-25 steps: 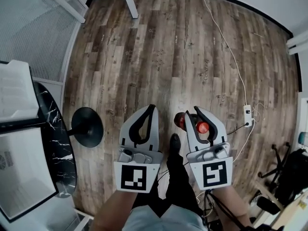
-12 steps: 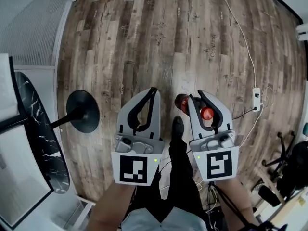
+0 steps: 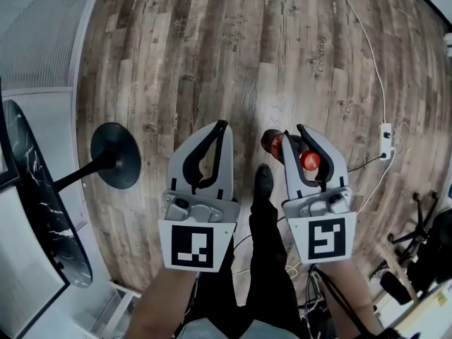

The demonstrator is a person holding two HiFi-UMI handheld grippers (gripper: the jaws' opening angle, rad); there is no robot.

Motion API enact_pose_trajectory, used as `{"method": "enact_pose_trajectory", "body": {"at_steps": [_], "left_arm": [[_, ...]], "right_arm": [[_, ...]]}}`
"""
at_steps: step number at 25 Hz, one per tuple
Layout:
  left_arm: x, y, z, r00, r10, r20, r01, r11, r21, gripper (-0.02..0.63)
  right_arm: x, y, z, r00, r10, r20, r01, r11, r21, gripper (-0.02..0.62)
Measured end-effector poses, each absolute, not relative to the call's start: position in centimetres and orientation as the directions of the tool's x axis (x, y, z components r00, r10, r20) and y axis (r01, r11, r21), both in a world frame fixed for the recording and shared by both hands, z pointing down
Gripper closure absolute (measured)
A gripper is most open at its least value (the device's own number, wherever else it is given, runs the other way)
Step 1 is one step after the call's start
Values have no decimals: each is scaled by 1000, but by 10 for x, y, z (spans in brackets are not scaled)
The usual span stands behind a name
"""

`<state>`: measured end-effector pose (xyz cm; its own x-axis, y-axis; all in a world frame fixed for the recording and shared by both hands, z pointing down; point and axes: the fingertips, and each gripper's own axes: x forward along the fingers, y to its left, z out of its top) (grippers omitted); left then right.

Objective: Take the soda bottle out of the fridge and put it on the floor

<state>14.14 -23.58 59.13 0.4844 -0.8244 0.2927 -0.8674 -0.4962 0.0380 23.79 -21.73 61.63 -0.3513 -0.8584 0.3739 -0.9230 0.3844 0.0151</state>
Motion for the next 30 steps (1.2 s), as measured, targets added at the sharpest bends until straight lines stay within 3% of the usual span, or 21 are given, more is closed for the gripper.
{"method": "enact_pose_trajectory", "body": {"at_steps": [30], "left_arm": [[99,-248,812,472,-810,349,-867,-497,19,590]], "right_arm": [[229,-191,836,-292,-834,469,-941,337,14,509]]}}
